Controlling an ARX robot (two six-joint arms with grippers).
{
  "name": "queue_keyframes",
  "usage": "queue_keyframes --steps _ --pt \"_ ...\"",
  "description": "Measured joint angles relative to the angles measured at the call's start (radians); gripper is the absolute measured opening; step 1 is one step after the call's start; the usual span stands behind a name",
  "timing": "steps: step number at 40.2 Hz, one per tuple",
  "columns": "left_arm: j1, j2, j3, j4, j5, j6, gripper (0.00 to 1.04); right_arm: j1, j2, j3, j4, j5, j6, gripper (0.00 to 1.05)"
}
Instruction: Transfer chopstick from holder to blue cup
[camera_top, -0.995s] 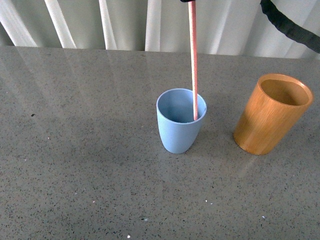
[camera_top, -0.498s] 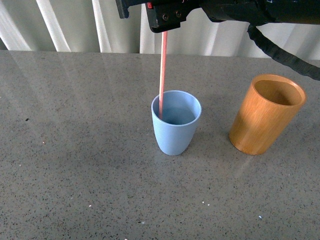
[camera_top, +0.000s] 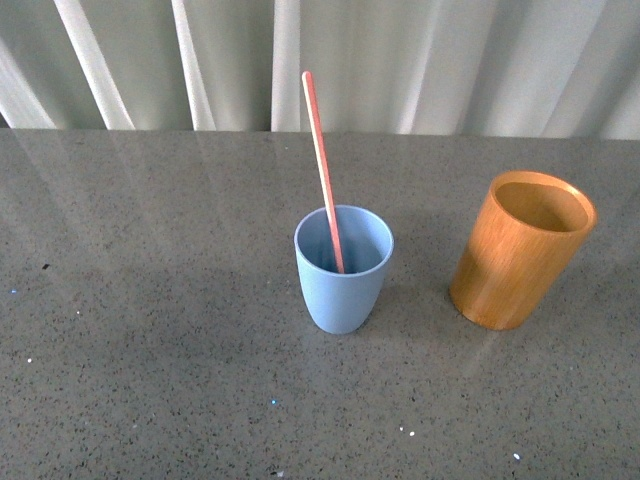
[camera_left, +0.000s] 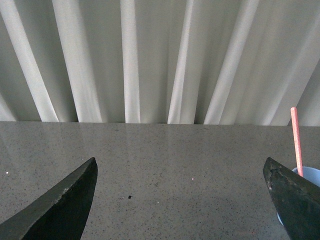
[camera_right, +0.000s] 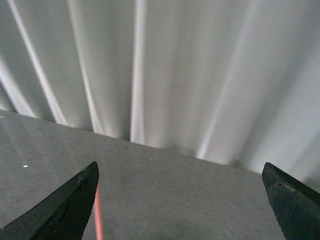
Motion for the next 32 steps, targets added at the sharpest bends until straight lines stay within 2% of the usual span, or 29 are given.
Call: queue_keyframes --steps 5,15,18,24,25,28,32 --pt "0.0 0.0 0.0 0.0 0.0 0.0 0.98 -0.085 -0.18 -0.09 -0.102 0.043 -0.006 0.95" --pt "0.0 0.0 0.0 0.0 0.0 0.0 0.98 -0.327 -0.518 -0.264 -0.295 0.084 -0.029 0.95" --pt "0.0 0.0 0.0 0.0 0.0 0.0 0.98 -0.36 -0.561 -0.295 -0.304 0.107 -0.04 0.95" --pt "0.0 0.0 0.0 0.0 0.0 0.0 0.98 -0.367 -0.574 -0.299 -0.304 0.098 -0.053 0.95" --pt "0.0 0.0 0.0 0.0 0.0 0.0 0.98 -0.377 -0.575 -0.306 -0.288 0.07 -0.047 0.93" --pt "0.0 0.0 0.0 0.0 0.0 0.0 0.98 -0.435 -0.593 -0.369 -0.143 -0.103 -0.017 0.82" --pt "0.0 0.0 0.0 0.0 -0.001 0.0 0.98 -0.457 -0.633 -0.426 -0.076 -0.161 -0.001 0.67"
